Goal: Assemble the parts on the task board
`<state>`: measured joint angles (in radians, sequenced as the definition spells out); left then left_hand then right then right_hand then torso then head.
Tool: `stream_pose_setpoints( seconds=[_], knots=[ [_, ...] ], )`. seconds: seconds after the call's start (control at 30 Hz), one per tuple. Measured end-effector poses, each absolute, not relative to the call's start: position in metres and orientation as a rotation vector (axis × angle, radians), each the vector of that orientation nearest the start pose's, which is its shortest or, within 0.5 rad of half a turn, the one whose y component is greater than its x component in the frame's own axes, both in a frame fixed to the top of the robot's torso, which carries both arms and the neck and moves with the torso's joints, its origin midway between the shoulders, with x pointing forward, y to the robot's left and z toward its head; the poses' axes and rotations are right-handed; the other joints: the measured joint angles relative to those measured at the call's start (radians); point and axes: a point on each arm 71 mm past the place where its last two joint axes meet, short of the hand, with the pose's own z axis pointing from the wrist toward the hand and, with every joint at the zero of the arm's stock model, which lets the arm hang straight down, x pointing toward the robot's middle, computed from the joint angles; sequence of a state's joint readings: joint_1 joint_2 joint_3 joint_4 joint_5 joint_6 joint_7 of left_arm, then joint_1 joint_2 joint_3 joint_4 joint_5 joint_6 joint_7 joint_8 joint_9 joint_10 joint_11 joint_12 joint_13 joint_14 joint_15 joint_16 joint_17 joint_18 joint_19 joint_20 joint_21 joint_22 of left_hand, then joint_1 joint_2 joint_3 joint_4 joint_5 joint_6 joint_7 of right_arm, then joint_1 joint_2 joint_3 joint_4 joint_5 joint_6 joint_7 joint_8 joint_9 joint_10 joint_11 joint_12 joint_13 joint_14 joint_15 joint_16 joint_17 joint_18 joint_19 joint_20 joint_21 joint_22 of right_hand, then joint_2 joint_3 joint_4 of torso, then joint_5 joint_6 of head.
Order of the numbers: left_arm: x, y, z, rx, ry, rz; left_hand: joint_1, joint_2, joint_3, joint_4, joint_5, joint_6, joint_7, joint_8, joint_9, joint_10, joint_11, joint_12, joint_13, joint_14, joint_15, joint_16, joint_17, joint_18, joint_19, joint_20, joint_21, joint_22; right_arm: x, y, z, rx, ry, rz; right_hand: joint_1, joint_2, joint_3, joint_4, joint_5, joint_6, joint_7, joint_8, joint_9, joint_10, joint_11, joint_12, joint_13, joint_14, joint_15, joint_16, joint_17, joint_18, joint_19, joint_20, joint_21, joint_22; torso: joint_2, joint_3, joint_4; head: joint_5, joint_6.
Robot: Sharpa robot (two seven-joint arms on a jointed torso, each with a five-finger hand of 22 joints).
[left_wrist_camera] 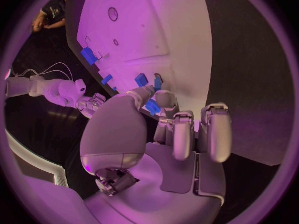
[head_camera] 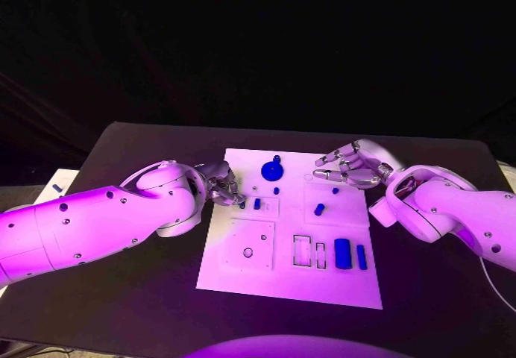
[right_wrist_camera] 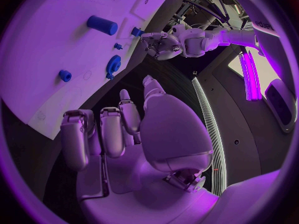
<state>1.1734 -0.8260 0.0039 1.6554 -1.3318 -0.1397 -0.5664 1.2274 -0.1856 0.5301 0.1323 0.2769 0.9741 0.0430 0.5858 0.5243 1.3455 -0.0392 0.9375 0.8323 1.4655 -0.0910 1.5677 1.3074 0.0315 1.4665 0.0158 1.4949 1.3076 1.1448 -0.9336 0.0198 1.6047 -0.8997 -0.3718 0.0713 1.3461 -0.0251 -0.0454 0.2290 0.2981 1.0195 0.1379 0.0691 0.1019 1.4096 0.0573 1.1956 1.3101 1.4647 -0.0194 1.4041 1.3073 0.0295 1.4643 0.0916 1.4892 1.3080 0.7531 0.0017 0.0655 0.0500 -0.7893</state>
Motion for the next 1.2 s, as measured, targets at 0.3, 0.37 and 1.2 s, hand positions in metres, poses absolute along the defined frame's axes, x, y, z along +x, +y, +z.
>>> stream_pose_setpoints(
  seconds=[0.3,0.37,1.2],
  knots=[
    [0.4632,0.1752,-0.195,-0.09,2.01,-0.403,0.001,0.002,0.001,-0.001,0.0,0.0,0.0,0.0,0.0,0.0,0.0,0.0,0.0,0.0,0.0,0.0,0.0,0.0,0.0,0.0,0.0,0.0,0.4691,-0.2224,-0.1786,0.362,1.659,1.031,0.0,0.0,0.0,0.0,0.0,0.0,0.0,0.0,0.0,0.0,0.0,0.0,0.0,0.0,0.0,0.0,0.0,0.0,0.0,0.0,0.0,0.0,-0.001,-0.0004,0.0004,-0.001,-0.002],
    [0.4633,0.175,-0.1949,-0.088,2.012,-0.399,0.001,0.002,0.001,-0.001,0.0,0.0,0.0,0.0,0.001,0.0,0.0,0.0,0.0,0.0,0.0,0.0,0.0,0.0,0.0,0.0,0.0,0.0,0.4691,-0.2223,-0.1786,0.362,1.659,1.031,0.0,0.0,0.0,0.0,0.0,0.0,0.0,0.0,0.0,0.0,0.0,0.0,0.0,0.0,0.0,0.0,0.0,0.0,0.0,0.0,0.0,0.0,-0.001,-0.0004,0.0005,-0.001,-0.003],
    [0.4633,0.1732,-0.1942,-0.076,2.026,-0.375,0.001,0.005,0.005,0.001,0.004,0.001,0.002,-0.004,0.001,-0.002,0.002,0.0,-0.002,0.0,0.0,0.0,0.0,0.0,0.0,0.0,0.0,0.0,0.4689,-0.2224,-0.1784,0.361,1.658,1.031,0.0,0.0,0.0,0.0,0.0,0.0,0.0,0.0,0.0,-0.002,0.002,0.0,0.0,0.0,0.0,0.0,0.001,0.0,0.0,0.0,0.0,0.0,-0.001,0.0,0.0003,-0.003,-0.007]
  ],
)
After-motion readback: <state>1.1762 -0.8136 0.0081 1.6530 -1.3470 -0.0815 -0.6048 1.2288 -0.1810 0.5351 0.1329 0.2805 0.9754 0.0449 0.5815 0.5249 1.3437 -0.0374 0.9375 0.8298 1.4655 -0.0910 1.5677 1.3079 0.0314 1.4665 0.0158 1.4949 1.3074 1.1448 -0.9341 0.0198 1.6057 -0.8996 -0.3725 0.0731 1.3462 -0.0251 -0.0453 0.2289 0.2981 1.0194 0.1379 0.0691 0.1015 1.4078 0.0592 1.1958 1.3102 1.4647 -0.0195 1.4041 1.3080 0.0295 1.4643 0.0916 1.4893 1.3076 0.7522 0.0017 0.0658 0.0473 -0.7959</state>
